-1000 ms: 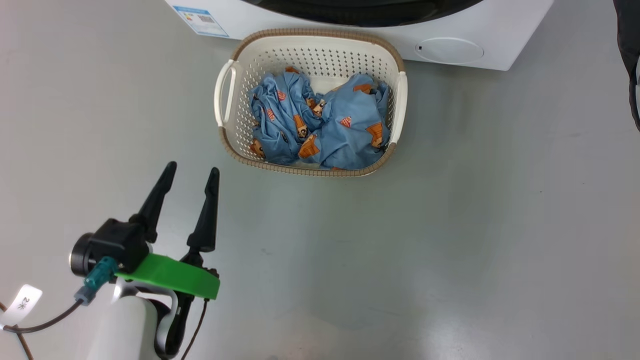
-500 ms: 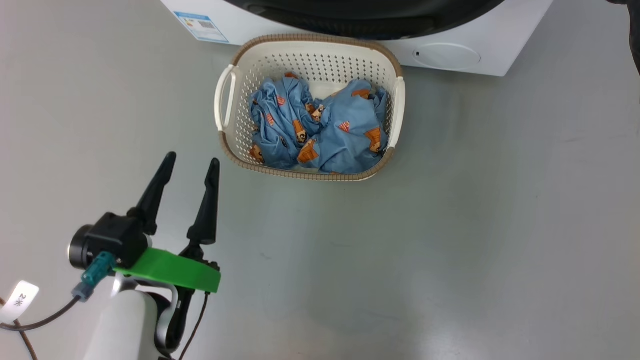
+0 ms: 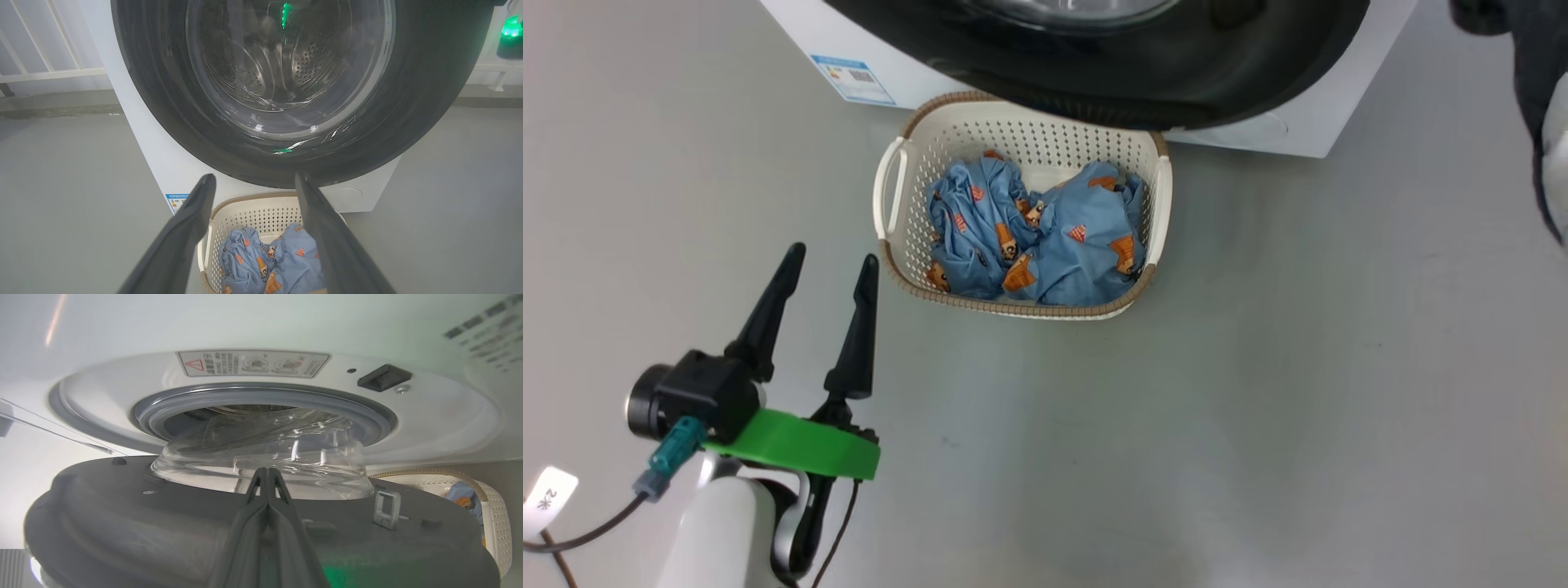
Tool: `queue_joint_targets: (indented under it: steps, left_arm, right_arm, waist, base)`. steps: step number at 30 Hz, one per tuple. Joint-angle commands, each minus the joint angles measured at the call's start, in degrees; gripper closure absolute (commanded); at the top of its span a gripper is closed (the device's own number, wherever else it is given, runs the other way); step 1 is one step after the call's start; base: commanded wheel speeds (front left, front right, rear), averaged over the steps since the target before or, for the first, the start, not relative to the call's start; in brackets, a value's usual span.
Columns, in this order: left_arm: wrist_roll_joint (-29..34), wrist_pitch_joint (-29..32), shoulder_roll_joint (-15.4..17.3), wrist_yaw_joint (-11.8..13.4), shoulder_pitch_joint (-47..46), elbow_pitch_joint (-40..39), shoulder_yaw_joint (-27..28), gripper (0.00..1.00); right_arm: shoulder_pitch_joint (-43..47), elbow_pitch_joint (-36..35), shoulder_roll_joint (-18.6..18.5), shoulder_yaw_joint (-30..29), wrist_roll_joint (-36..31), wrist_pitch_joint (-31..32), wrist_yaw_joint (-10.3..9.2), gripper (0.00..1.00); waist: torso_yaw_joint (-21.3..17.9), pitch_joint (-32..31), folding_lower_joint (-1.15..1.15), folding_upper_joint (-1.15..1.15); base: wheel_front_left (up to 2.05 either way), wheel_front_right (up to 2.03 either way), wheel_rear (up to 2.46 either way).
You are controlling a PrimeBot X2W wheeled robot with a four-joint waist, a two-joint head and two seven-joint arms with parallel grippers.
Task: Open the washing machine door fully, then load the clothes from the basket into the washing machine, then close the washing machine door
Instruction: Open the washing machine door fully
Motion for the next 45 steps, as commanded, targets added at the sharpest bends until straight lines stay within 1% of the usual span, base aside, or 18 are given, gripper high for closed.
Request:
queue_joint_targets:
  steps: [1, 6, 14, 22, 28, 33, 38, 45]
  left_arm:
    - [0.7, -0.4, 1.9, -0.1, 1.2, -1.7, 2.2, 0.00]
    - [0.9, -0.4, 2.1, -0.1, 1.9, -1.9, 2.3, 0.00]
    - [1.2, -0.4, 2.3, -0.1, 3.0, -1.9, 2.4, 0.00]
    - [1.1, -0.4, 2.5, -0.1, 3.3, -1.9, 2.5, 0.00]
    - [1.3, -0.4, 2.6, -0.1, 3.5, -2.0, 2.5, 0.00]
    - [1.5, -0.4, 2.6, -0.1, 3.8, -1.9, 2.6, 0.00]
    - [1.6, -0.4, 2.5, -0.1, 4.0, -1.9, 2.5, 0.00]
    - [1.8, -0.4, 2.5, -0.1, 4.6, -2.0, 2.6, 0.00]
  right_arm:
    - [-0.5, -0.7, 2.8, 0.5, 0.4, 1.1, 0.18, 1.00]
    - [1.5, -2.2, 3.2, 1.7, 1.6, 3.7, 0.18, 1.00]
    - [6.5, -5.5, 3.5, 5.4, 4.1, 9.2, 0.18, 1.00]
    - [8.8, -4.2, 3.6, 13.1, 11.3, 13.6, 0.18, 1.00]
    - [10.7, -3.3, 3.6, 21.9, 19.6, 16.6, 0.18, 1.00]
    - [14.5, -5.7, 3.6, 31.1, 29.2, 19.0, 0.18, 1.00]
    - [20.9, -12.3, 3.6, 42.2, 41.1, 21.3, 0.18, 1.00]
    - [31.4, -23.4, 3.6, 57.1, 56.4, 19.8, 0.18, 1.00]
  waist:
    - [-0.3, -0.6, 0.00, 0.00]
    - [-0.7, -2.1, 0.00, 0.00]
    - [-0.9, -4.2, 0.00, 0.00]
    - [-0.5, -5.4, 0.00, 0.00]
    - [-0.4, -6.0, 0.00, 0.00]
    - [-0.4, -6.7, 0.00, 0.00]
    - [-0.3, -7.1, 0.00, 0.00]
    - [-0.4, -7.7, 0.00, 0.00]
  base:
    - [0.00, 0.00, 0.00]
    - [0.00, 0.00, 0.00]
    - [0.00, 0.00, 0.00]
    - [0.00, 0.00, 0.00]
    - [0.00, 0.00, 0.00]
    - [0.00, 0.00, 0.00]
    - [0.00, 0.00, 0.00]
    - [0.00, 0.00, 0.00]
